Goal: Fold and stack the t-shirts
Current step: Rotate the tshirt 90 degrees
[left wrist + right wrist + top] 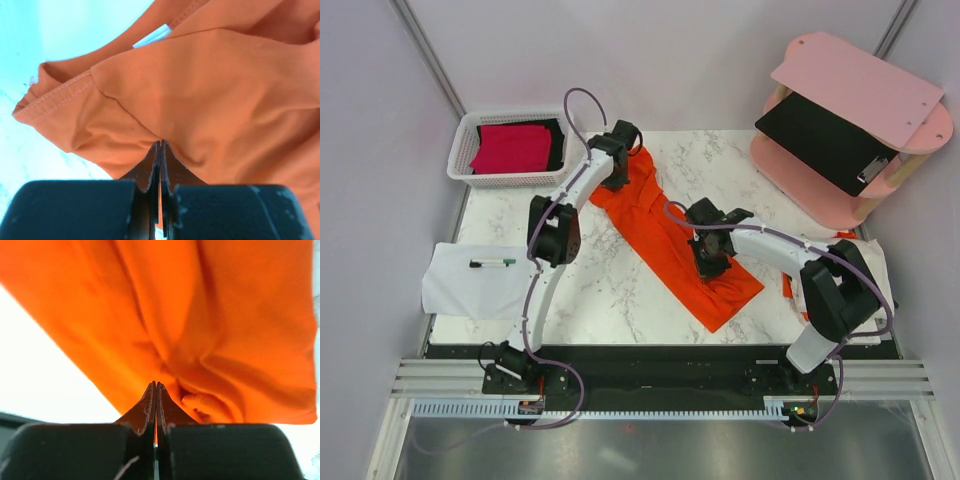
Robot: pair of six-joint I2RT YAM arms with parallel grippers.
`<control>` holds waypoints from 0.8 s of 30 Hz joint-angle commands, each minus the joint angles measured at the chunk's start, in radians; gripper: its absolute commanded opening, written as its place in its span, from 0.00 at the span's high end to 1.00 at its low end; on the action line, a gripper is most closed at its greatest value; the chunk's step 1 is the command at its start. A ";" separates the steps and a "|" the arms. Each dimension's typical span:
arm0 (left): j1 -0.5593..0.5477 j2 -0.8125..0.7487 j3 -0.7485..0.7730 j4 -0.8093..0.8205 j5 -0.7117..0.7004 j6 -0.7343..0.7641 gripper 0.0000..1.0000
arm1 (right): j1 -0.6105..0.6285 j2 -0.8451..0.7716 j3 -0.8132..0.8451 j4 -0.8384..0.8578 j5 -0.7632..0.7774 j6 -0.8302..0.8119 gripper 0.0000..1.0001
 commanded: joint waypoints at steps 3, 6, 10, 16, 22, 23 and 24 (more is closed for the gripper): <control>0.005 -0.394 -0.296 0.163 0.115 0.027 0.98 | -0.002 -0.124 0.032 0.010 0.062 0.033 1.00; 0.002 -0.576 -0.586 0.277 0.225 -0.012 0.98 | -0.007 -0.106 0.086 0.011 0.221 0.031 1.00; -0.024 -0.843 -0.908 0.352 0.314 -0.103 0.98 | -0.019 0.006 0.167 0.023 0.289 -0.005 1.00; -0.113 -1.086 -1.338 0.513 0.425 -0.247 0.98 | -0.020 0.199 0.276 0.059 0.369 -0.030 1.00; -0.134 -1.218 -1.479 0.538 0.472 -0.269 0.98 | -0.036 0.258 0.298 0.022 0.535 -0.018 1.00; -0.134 -1.224 -1.487 0.536 0.474 -0.267 0.98 | -0.045 0.255 0.292 0.016 0.553 -0.018 1.00; -0.134 -1.233 -1.490 0.535 0.472 -0.267 0.98 | -0.047 0.248 0.280 0.016 0.562 -0.018 1.00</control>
